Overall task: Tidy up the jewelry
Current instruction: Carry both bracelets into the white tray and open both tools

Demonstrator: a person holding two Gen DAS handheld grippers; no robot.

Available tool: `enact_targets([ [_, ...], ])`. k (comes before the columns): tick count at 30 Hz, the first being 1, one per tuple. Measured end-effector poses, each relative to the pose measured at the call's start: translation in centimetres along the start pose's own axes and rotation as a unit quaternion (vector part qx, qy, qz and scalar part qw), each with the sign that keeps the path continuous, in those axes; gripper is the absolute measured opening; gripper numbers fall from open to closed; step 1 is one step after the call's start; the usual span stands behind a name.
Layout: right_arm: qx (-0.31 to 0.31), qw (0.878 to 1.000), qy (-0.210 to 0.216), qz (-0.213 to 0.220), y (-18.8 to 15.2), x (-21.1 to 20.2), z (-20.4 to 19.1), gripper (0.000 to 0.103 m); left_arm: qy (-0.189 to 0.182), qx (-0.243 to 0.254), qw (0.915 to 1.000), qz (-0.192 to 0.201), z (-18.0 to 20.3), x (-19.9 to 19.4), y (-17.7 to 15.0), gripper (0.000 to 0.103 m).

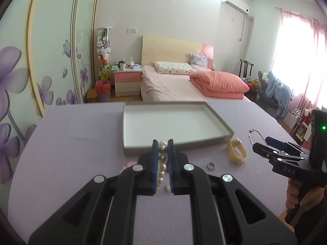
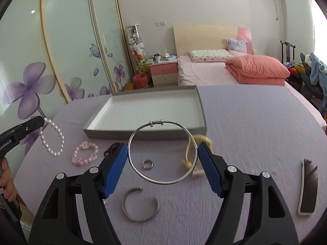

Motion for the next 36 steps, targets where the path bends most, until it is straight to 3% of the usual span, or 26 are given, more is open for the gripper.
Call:
enact_targets([
  [7, -0.003, 1.000, -0.018, 0.006, 6.1, 1.9, 0.3, 0.072, -0.004, -0.007, 1.0000, 0.004, -0.6, 2.9, 6.0, 0.009],
  [17, 0.017, 0.997, -0.033, -0.069, 13.4, 12.5, 0.5, 0.072, -0.001, -0.018, 0.9995, -0.025, -1.4, 12.3, 12.7, 0.009],
  [26, 0.088, 0.977, -0.055, -0.187, 13.6, 22.8, 2.5, 0.072, 0.011, -0.037, 0.9972, -0.064, -3.4, 19.0, 14.0, 0.009],
  [36, 0.096, 0.967, -0.093, -0.219, 13.1, 25.2, 3.3, 0.076, 0.017, -0.050, 0.9955, -0.079, -4.7, 21.7, 13.7, 0.009],
])
Point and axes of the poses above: each gripper's, at about its wrist camera, not at the fingertips, and x roughly the way its jaws point, z to its right, y to its top, the point moved 4 cm from there along x, roughly the way its jaws point, and after that the axes turned 11 degrees about -z, right-handed, at the moved point
